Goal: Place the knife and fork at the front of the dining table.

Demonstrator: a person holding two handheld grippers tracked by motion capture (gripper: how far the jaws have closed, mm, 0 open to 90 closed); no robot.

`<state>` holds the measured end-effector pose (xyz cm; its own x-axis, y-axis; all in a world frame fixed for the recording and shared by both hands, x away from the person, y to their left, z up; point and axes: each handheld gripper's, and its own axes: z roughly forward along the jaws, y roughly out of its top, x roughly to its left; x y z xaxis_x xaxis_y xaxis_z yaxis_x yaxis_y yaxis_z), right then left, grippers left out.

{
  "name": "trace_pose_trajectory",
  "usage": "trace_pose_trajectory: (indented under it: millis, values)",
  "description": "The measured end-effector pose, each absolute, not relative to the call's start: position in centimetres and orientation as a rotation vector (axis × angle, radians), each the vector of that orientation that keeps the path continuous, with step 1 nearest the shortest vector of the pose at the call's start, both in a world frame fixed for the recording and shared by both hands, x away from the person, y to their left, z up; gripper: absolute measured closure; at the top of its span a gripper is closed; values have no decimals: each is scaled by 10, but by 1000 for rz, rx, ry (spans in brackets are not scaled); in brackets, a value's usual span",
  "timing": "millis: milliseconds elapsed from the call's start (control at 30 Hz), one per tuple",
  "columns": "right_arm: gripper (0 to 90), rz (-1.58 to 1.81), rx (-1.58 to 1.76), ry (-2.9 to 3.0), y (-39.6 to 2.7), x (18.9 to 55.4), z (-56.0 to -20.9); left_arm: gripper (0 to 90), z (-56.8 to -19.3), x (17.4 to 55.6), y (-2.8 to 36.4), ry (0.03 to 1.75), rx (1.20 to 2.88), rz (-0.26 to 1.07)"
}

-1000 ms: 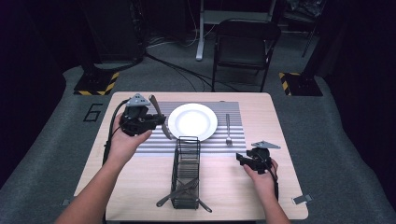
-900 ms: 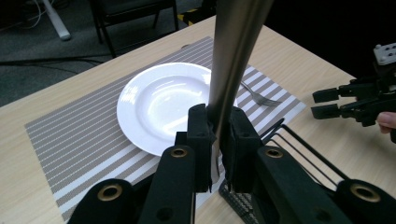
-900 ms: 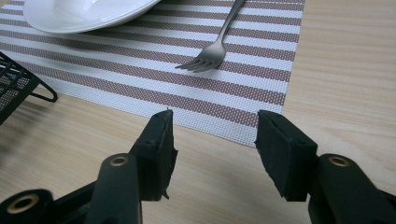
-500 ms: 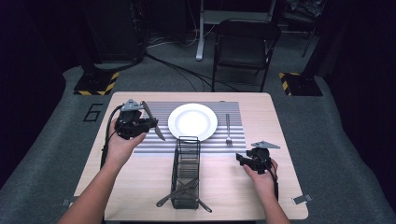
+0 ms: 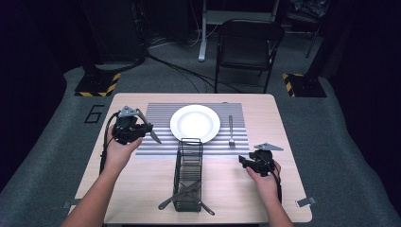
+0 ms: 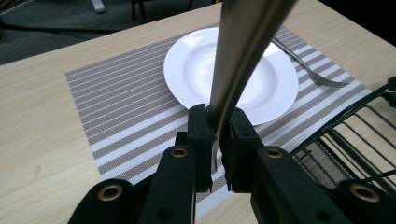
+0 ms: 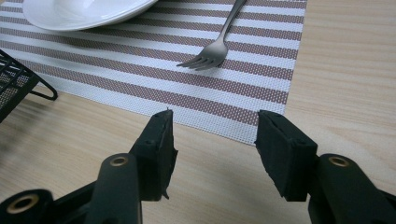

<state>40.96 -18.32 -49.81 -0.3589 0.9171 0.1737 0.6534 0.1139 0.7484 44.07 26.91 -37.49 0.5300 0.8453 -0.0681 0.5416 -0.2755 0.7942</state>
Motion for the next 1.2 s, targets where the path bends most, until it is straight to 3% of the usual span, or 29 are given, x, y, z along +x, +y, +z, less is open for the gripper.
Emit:
trace_pose_trajectory:
  millis: [467,1200]
  values:
    - [462,1114,1542,2063,-183,409,-499,822,-402,441,282,1200,1969,473]
    - [462,1118,1542,2065,-182,410,-499,821,-413,443,285,1226,1959,465]
